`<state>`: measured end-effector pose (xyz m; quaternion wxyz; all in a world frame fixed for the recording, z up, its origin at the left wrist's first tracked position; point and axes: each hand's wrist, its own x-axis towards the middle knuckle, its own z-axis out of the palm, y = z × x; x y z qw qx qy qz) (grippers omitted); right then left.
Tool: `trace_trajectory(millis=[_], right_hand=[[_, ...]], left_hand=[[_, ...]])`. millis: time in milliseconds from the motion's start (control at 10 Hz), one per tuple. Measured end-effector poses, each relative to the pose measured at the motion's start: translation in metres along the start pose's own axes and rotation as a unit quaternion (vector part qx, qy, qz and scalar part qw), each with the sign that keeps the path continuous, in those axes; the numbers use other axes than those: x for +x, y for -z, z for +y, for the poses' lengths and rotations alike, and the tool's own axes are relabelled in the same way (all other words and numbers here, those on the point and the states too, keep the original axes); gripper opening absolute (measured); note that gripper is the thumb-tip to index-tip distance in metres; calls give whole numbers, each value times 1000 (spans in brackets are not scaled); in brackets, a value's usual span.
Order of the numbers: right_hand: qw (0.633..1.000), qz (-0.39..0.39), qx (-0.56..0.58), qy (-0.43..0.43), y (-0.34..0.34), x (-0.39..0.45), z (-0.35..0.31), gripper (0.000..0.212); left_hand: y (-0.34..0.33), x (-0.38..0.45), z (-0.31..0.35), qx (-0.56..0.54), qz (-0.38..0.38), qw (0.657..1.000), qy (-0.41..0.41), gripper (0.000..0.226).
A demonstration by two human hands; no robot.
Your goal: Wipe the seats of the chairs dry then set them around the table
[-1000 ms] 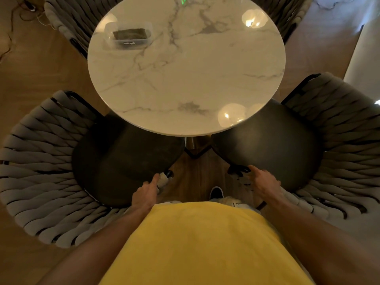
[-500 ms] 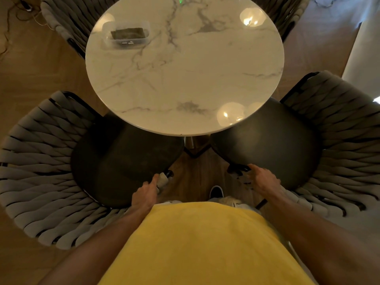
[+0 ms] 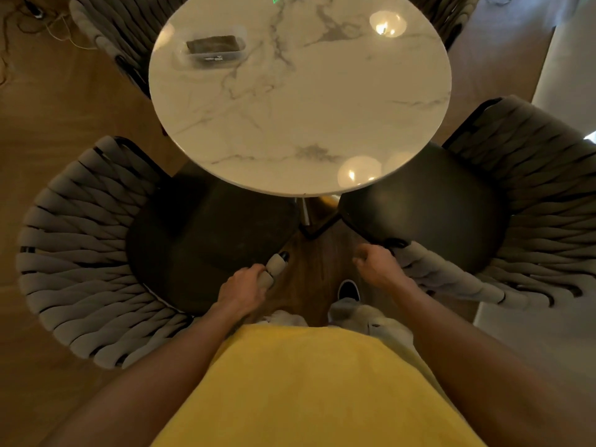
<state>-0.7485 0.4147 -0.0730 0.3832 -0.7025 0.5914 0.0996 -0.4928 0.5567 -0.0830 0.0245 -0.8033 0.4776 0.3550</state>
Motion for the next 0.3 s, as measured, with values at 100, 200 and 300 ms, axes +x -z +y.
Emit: trace_trajectory(millis=[100,200,300], right_hand=[[999,-21,26,-12,-26,-21,-11,39],[999,-19,45,-6,-46,-37,-18,41],[997,-5,71,1,-58,-51,-24,41]], left_hand=[[0,-11,-15,-25,8,1000,-13,47],[-7,-24,-32,-31,10,999,-25,44],[-19,-35,-50,-35,39,998,-23,43]])
